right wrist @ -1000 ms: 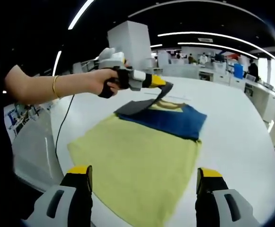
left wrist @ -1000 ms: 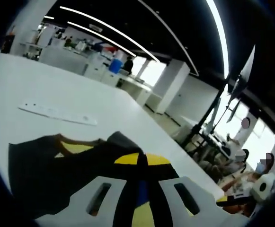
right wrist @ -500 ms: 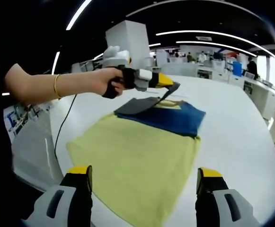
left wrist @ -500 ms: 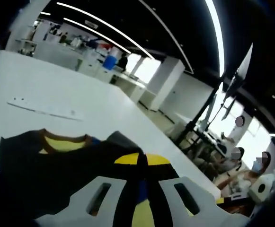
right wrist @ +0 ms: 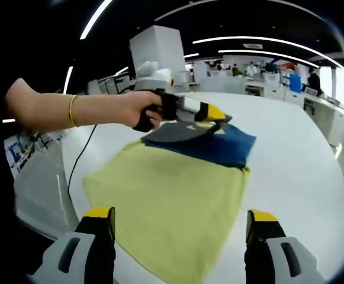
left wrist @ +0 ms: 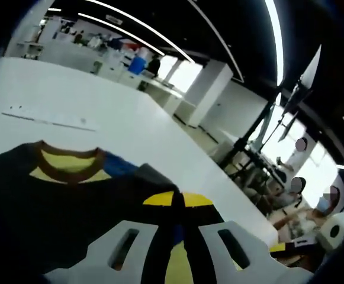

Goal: Fold the garment on the visible template until the final outline fits inside the template.

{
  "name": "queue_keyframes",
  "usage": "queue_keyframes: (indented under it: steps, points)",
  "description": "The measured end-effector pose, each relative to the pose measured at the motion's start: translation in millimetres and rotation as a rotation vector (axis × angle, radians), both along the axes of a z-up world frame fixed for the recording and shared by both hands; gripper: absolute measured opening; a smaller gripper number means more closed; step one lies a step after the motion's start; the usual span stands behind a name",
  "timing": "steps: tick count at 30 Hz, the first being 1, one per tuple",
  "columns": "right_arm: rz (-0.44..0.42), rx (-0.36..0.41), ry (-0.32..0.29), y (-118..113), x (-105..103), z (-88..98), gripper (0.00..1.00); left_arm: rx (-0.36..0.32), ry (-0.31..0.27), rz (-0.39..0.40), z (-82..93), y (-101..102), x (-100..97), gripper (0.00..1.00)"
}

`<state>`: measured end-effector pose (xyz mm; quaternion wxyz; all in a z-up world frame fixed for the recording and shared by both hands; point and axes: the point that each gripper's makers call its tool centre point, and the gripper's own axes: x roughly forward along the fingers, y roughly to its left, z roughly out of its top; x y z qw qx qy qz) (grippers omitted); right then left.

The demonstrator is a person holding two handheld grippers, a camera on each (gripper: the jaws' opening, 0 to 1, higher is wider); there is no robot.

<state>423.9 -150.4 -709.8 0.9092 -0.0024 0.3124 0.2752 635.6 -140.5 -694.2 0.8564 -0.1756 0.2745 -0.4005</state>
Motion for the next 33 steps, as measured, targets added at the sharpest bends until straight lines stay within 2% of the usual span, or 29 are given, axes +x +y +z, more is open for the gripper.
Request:
queue_keyframes:
  steps: [4,12,16,20,24,27,31,33]
  points:
    - [0.003,0.003,0.001,2,1,-1.0,0.9,0.024,0.028,-0.001,-14.0,-2,-0.9,0.0]
    - [0.005,0.006,-0.003,1,2,0.7,0.91,0.059,0.043,-0.055,-30.6,-11,-10.2,0.01]
    - [0.004,0.001,0.0,-1,2,0.2,0.91,0.034,0.067,-0.078,-33.4,-12,-16.6,0.05]
    - [0.003,0.008,0.001,0,1,-0.5,0.91,0.085,-0.008,-0.135,-31.2,-10,-22.2,0.21]
    - [0.018,0.013,0.006,4,0,-1.1,0.92,0.083,-0.059,-0.157,-23.1,-6,-24.0,0.36]
    - [0.04,0.016,0.007,8,-1,0.0,0.93,0.108,-0.118,-0.173,-16.7,1,-25.2,0.49]
    - [0.084,0.008,0.015,12,0,0.6,0.94,0.096,-0.144,-0.164,-10.4,10,-27.0,0.68]
    - [0.101,-0.002,0.009,14,1,2.5,0.94,0.106,-0.16,-0.165,-8.3,16,-29.0,0.73]
